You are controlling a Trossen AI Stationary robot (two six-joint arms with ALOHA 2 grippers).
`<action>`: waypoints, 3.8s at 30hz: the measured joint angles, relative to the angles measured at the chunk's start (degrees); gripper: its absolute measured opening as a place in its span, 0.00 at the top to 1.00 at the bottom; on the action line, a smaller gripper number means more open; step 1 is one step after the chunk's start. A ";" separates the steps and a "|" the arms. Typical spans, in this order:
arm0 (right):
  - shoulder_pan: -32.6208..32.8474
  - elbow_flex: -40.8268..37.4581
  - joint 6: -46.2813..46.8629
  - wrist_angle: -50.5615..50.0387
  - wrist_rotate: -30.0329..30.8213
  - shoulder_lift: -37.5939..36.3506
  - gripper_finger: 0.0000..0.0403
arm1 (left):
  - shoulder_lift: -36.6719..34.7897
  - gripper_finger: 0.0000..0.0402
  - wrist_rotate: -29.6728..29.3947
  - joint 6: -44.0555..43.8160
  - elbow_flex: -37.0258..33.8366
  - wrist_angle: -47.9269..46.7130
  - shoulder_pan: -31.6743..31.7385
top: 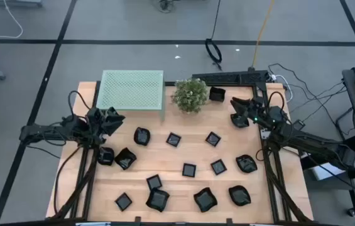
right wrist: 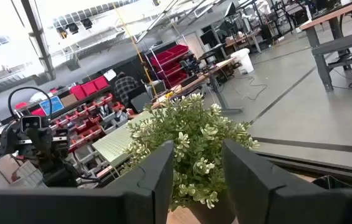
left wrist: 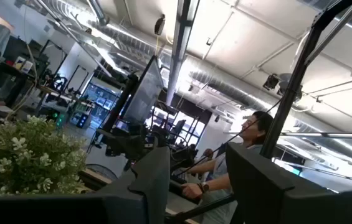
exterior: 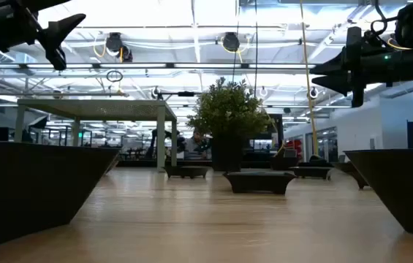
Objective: Pick & Place Mini shaped plates
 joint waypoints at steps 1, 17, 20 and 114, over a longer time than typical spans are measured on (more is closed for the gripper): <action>0.02 -0.01 0.00 0.00 -0.01 0.00 0.69 | 0.00 0.60 0.00 0.00 -0.02 0.00 -0.01; 0.02 0.00 0.00 0.00 -0.02 0.00 0.69 | 0.01 0.60 0.00 0.00 -0.02 0.00 -0.02; 0.00 0.00 0.00 0.00 -0.02 0.00 0.69 | 0.00 0.60 0.00 0.00 -0.02 0.00 0.00; 0.04 -0.01 9.74 0.07 -0.15 0.00 0.69 | 0.00 0.60 0.00 0.00 -0.02 0.00 -0.01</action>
